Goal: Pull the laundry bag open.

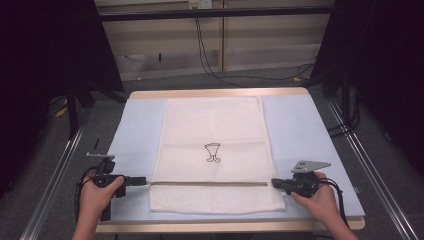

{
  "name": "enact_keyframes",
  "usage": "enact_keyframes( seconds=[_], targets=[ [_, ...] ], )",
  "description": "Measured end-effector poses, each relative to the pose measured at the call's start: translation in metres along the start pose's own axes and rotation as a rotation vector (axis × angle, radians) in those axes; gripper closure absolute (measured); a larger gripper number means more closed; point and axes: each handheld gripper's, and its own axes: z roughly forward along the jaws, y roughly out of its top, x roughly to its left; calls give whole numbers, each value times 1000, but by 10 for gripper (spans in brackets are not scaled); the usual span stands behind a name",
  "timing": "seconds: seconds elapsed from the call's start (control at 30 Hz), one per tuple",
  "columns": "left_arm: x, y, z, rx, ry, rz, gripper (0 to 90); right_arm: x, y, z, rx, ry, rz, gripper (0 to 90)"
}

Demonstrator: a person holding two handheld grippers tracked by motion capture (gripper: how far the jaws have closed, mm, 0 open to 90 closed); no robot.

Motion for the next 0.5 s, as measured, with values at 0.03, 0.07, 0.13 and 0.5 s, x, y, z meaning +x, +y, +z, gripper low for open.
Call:
enact_keyframes(
  seconds=[0.03,0.07,0.13,0.5],
  targets=[
    [1,0,-1,11,4,13,873,0,0,0,0,1,0,900],
    [3,0,-2,29,4,30,872,0,0,0,-1,1,-1,900],
    [2,0,-1,17,4,11,872,0,0,0,-2,-2,-3,900],
    [1,3,-13,-246,44,105,487,-14,3,-18,-181,-132,105,490]
  ],
)
